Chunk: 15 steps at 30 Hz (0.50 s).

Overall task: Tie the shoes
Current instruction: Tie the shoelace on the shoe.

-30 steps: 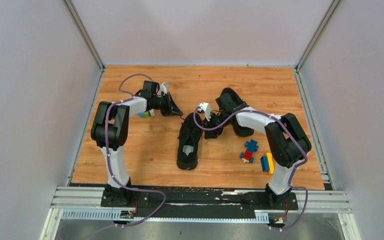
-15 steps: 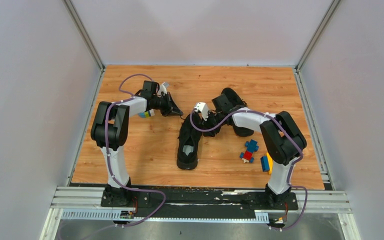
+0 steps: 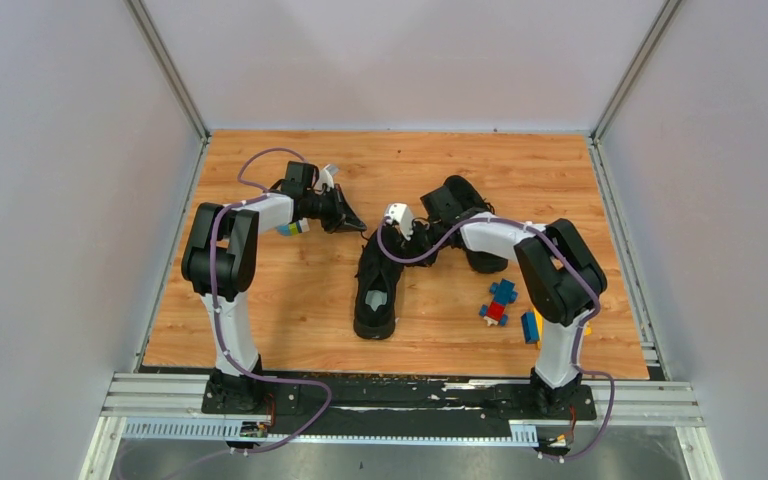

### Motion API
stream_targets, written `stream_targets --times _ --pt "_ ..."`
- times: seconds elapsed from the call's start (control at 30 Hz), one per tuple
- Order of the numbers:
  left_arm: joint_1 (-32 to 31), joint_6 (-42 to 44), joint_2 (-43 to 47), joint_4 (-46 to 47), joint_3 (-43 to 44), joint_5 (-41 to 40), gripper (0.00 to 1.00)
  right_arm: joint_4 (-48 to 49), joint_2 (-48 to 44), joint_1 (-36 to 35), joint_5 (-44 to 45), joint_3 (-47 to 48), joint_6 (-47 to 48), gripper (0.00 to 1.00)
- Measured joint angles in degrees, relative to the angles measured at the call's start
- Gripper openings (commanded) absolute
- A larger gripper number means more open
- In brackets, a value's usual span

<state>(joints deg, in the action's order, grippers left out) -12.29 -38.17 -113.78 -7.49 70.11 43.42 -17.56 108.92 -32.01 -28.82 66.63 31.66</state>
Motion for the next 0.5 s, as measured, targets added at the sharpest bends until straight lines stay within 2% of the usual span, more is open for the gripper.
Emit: stream_targets --times 0.2,0.33,0.5 --pt "0.35 0.94 0.00 -0.72 0.02 -0.04 0.00 -1.53 -1.36 0.74 -2.36 -1.22 1.05 0.00" --pt "1.92 2.67 0.74 -2.38 0.02 -0.55 0.00 -6.21 -8.00 1.53 -3.19 -5.66 3.10 0.00" --pt "6.75 6.12 6.19 -6.14 -0.11 -0.85 0.00 -13.62 -20.50 2.10 -3.26 -8.70 6.19 0.00"
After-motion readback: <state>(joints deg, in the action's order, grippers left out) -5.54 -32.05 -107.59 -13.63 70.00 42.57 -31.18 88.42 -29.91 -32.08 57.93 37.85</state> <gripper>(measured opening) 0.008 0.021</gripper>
